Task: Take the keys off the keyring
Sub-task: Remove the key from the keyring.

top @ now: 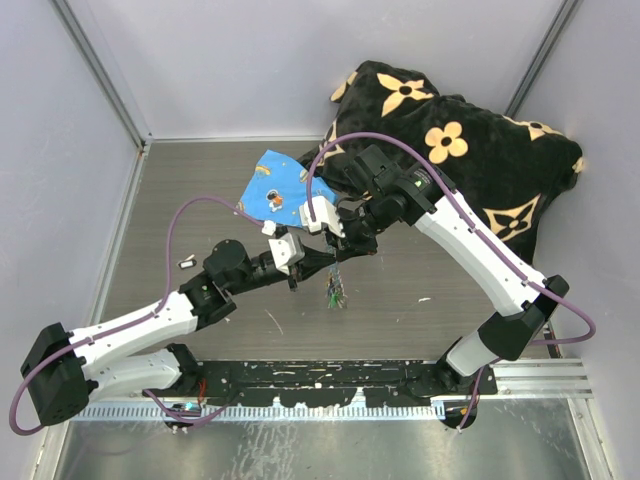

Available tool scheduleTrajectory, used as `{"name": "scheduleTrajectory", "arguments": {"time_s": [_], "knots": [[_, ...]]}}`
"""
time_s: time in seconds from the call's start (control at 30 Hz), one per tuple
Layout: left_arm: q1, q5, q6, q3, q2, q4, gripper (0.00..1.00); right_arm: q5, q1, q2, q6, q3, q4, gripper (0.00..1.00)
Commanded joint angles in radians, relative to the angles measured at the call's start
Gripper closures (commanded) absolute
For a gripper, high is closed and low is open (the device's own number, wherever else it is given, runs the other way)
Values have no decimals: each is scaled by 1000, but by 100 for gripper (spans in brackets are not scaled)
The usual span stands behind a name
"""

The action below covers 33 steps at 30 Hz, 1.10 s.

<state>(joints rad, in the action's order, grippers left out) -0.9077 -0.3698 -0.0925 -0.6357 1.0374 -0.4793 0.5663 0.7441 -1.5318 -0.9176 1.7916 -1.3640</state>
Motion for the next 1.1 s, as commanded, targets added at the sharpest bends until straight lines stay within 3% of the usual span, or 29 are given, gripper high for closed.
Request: {"name": "scheduleTrajectory", "arguments": {"time_s": [0.0,0.13,0.2,0.27,0.4,0.57,0.83,1.07], "knots": [[-3,7,-3,-56,-3,-18,100,70,6,25,-5,35,19,98],[-2,13,0,-51,-12,-7,84,74,6,25,-4,36,17,98],[-3,13,0,-51,-12,-3,81,76,6,24,-4,38,17,98],[-3,10,-1,-56,-11,3,82,79,6,23,-3,42,15,98],[-2,6,-7,-63,-4,11,99,82,6,22,-4,43,14,98],[-2,1,-1,-59,-9,1,100,97,1,21,-4,40,15,97],[0,55,108,11,-62,-136,100,251,-115,20,0,44,12,66],[-2,56,208,59,-86,-303,100,481,-232,39,-18,64,-1,53]]}}
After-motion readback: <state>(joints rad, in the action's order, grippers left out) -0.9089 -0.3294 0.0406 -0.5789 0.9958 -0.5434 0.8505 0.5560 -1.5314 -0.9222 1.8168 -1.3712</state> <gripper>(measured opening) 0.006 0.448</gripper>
